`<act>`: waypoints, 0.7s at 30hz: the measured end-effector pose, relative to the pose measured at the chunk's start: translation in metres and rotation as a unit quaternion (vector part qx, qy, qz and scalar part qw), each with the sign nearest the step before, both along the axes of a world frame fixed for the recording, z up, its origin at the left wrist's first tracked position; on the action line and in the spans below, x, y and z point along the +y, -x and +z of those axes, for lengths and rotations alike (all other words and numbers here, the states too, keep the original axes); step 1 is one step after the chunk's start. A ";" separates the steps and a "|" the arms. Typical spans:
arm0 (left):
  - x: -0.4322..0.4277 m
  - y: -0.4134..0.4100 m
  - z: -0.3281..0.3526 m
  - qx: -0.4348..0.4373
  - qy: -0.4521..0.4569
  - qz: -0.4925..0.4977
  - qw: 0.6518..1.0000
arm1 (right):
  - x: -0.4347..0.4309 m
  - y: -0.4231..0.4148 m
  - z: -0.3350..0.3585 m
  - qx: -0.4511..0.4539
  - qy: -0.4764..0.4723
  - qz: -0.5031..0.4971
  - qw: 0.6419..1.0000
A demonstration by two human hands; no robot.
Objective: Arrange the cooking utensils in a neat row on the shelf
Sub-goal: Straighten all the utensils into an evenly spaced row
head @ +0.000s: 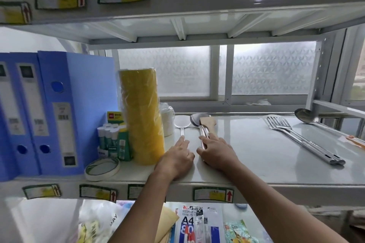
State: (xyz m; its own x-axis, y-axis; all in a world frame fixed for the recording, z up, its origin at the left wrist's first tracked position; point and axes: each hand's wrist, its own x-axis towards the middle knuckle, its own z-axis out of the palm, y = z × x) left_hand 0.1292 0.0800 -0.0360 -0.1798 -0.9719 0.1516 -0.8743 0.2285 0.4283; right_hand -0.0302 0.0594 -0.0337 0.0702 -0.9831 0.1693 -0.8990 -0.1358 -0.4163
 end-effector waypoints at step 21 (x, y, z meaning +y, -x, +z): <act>-0.006 -0.002 -0.003 -0.025 0.001 -0.016 1.000 | 0.001 -0.001 0.000 0.016 0.012 -0.009 1.000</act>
State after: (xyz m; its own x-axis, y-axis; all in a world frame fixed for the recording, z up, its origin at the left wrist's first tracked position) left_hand 0.1311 0.0738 -0.0387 -0.2191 -0.9650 0.1442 -0.8867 0.2586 0.3833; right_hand -0.0292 0.0605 -0.0340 0.0587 -0.9798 0.1914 -0.9141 -0.1298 -0.3842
